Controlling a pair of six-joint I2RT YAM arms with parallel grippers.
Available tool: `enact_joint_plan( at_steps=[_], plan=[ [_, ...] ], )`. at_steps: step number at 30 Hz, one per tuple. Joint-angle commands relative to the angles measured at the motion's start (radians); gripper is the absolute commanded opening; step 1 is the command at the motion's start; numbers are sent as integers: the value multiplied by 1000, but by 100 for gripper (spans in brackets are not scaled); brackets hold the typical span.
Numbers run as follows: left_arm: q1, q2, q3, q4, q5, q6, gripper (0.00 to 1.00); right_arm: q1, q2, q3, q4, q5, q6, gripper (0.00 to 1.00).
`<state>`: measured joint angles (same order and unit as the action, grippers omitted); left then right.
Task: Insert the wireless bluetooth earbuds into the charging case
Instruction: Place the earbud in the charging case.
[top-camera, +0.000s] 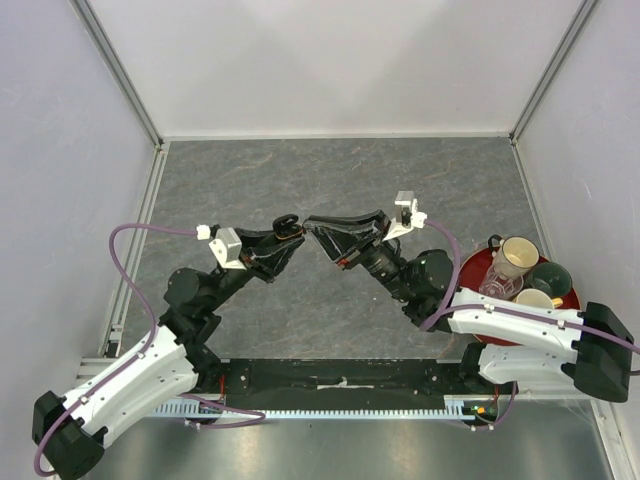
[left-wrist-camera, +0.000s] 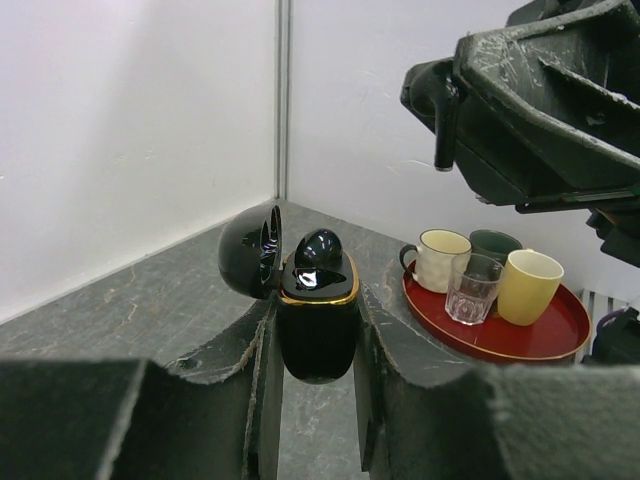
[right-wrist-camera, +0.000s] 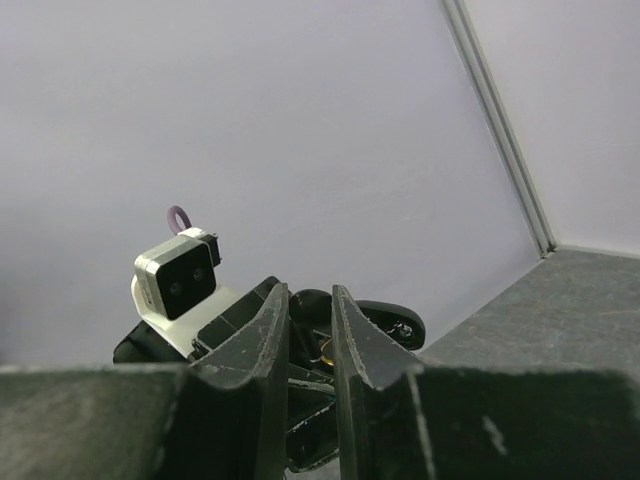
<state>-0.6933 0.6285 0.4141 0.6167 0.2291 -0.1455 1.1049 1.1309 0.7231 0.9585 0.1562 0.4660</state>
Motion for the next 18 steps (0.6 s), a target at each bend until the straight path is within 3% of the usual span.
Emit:
enact_joint_plan(
  at_steps=[1, 18],
  plan=[
    [0, 7, -5, 75, 33, -25, 2, 16, 33, 64, 83, -24, -18, 0],
    [0, 31, -9, 126, 69, -29, 2, 29, 136, 84, 126, 2, -21, 0]
  ],
)
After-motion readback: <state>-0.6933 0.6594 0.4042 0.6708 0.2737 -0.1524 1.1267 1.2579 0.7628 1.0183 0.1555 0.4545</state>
